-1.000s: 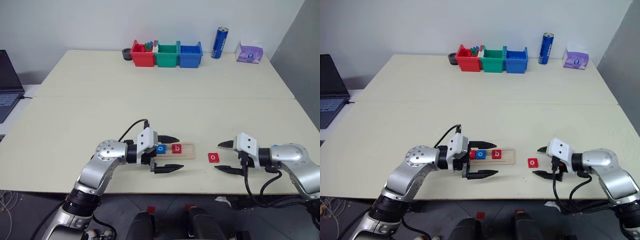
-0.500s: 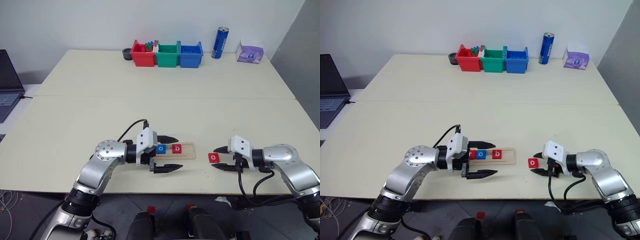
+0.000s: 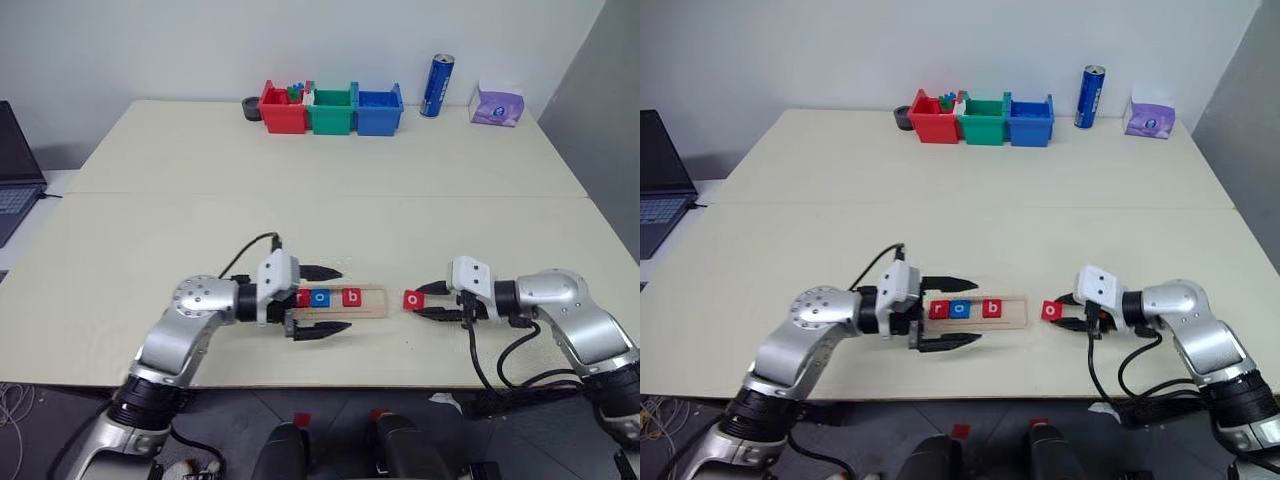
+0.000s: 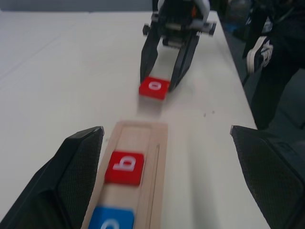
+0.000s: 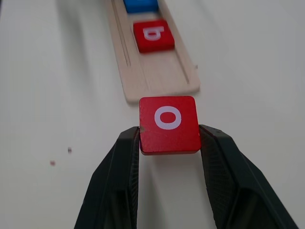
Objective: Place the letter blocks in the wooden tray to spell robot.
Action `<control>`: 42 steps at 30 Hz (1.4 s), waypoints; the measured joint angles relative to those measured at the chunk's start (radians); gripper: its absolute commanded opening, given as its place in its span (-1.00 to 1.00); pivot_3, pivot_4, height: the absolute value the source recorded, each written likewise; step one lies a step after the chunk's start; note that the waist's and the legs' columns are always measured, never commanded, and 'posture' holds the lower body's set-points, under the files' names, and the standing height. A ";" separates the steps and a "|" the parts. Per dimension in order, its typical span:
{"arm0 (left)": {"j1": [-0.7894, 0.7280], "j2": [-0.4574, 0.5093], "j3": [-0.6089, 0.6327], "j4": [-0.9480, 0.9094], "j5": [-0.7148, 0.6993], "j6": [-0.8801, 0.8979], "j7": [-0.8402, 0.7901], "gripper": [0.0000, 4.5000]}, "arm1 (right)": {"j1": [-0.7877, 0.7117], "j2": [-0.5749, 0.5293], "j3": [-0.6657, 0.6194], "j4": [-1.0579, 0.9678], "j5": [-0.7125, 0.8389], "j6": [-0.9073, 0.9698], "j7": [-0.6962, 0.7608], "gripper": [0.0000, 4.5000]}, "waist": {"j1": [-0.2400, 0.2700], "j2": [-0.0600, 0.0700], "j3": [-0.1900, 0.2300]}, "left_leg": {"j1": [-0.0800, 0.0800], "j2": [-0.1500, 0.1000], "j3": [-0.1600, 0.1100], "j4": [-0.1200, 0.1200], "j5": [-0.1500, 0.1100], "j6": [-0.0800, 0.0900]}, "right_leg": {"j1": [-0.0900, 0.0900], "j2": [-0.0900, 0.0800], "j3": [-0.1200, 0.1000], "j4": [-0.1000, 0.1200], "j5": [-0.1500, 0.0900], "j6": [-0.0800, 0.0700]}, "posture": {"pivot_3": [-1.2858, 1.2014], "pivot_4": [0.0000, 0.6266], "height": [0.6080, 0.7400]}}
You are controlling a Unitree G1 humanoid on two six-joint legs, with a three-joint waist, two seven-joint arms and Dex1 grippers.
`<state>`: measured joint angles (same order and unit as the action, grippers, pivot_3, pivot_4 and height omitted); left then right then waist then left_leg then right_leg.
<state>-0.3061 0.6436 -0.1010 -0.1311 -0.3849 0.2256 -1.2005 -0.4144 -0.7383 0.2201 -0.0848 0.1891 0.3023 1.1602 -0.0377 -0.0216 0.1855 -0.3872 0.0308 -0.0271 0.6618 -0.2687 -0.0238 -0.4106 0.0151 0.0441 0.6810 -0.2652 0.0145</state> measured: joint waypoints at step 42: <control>0.148 0.098 0.120 -0.095 -0.067 0.050 0.038 1.00 | -0.217 0.176 0.140 0.369 -0.153 -0.253 0.085 -0.35 | 0.008 0.000 0.001 | -0.003 -0.001 0.000 0.001 0.000 0.000 | 0.000 -0.006 -0.002 0.000 0.003 -0.003 | 0.03 -0.52 1.00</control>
<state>-0.1579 0.7419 0.0192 -0.2262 -0.4517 0.2759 -1.1628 -0.6314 -0.5620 0.3602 0.2845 0.0356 0.0497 1.2457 -0.0293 -0.0215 0.1860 -0.3904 0.0293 -0.0276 0.6630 -0.2687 -0.0240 -0.4110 0.0090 0.0425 0.6809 -0.2627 0.0117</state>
